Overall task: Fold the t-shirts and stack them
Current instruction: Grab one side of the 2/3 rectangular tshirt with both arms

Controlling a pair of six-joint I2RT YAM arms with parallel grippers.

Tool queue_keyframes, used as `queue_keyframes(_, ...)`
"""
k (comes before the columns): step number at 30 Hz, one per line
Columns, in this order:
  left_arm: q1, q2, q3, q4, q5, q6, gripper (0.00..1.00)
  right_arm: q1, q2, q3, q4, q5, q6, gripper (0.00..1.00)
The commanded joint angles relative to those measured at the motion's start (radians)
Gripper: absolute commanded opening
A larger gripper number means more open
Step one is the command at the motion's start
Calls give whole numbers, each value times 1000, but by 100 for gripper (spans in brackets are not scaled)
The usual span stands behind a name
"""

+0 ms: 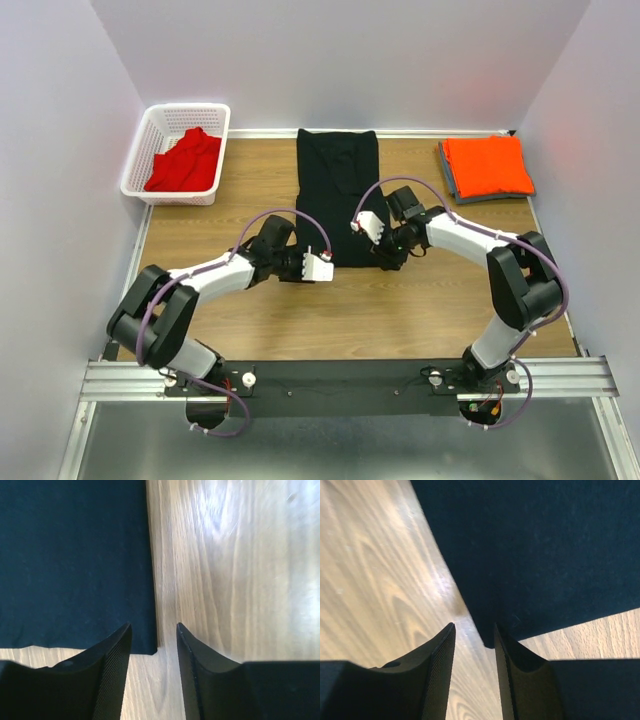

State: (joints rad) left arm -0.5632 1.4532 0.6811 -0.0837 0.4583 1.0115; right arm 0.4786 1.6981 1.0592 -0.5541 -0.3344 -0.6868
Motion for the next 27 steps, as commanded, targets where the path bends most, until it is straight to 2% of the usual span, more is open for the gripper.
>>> queue_keyframes(1, -1, 67, 31, 48, -72, 81, 50, 6, 23, -37, 112, 60, -33, 45)
queue_keyframes(8, -3, 136, 83, 19, -79, 85, 49, 8, 37, -99, 137, 86, -68, 48)
queue_keyframes(12, -3, 182, 149, -103, -81, 120, 36, 8, 48, -119, 152, 106, -77, 47)
queue_keyframes(15, -3, 234, 192, -162, -115, 160, 23, 8, 57, -125, 155, 117, -83, 36)
queue_keyframes(17, 3, 262, 219, -209, -119, 174, 13, 8, 58, -117, 154, 123, -77, 24)
queue_keyframes(18, 3, 266, 228, -235, -116, 182, 5, 8, 51, -113, 154, 123, -73, 12)
queue_keyframes(20, 3, 259, 251, -254, -101, 183, 0, 8, 31, -102, 152, 130, -57, 1)
queue_keyframes(27, 20, 179, 388, -407, -32, 183, 0, 6, -84, -1, 65, 117, -30, 0)
